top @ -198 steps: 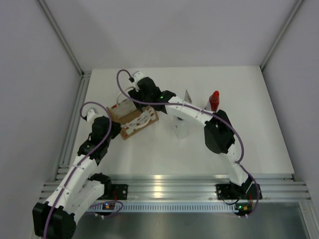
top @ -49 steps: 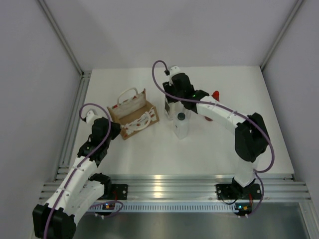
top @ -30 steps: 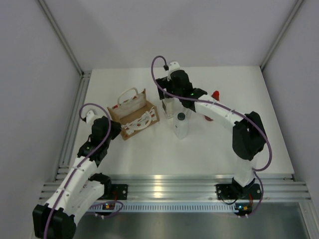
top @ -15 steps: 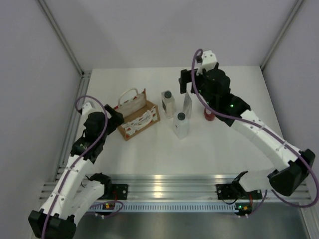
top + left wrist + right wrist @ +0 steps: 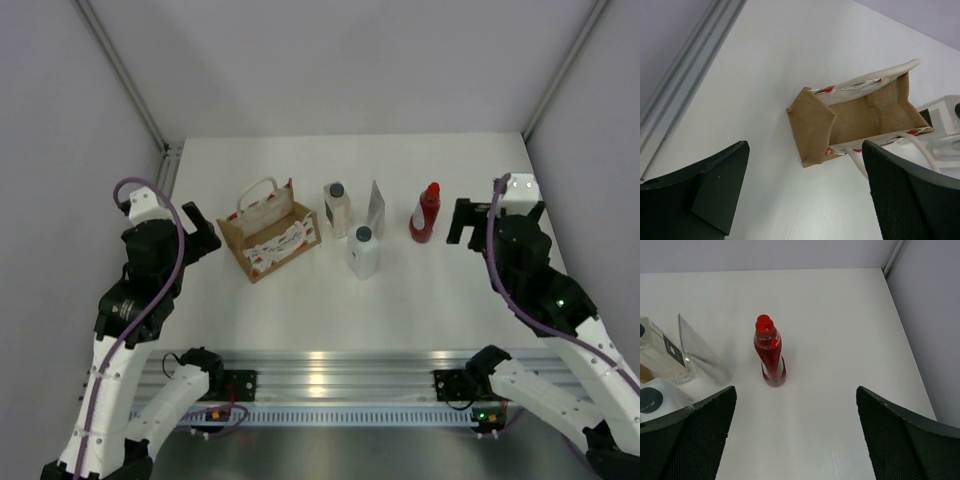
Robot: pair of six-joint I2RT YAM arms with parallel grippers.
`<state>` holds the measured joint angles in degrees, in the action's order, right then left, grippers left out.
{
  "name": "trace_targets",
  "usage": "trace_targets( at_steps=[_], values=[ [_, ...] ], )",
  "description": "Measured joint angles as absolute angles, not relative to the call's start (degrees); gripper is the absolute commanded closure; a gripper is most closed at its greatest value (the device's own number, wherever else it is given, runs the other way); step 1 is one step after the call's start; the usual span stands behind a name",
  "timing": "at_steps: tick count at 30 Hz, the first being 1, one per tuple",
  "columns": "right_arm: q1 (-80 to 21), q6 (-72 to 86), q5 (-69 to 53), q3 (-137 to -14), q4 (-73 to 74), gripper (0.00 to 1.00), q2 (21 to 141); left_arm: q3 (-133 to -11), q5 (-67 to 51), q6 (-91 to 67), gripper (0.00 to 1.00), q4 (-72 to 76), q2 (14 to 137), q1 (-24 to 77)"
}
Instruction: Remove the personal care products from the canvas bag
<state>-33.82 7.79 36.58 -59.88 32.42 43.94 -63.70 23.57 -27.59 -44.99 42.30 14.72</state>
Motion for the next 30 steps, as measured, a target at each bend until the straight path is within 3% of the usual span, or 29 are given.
trace_targets(
  at_steps=[12, 30],
  values=[
    [-33.8, 10.3, 40.9, -57.6, 43.6, 0.00, 31.4, -62.3, 25.4, -19.7, 0.01, -50.3, 27.7, 14.7],
    [-33.8, 10.8, 40.9, -55.5, 47.8, 0.00, 25.5, -58.3, 25.4, -19.5, 0.02, -51.5, 23.7, 15.1]
  ],
)
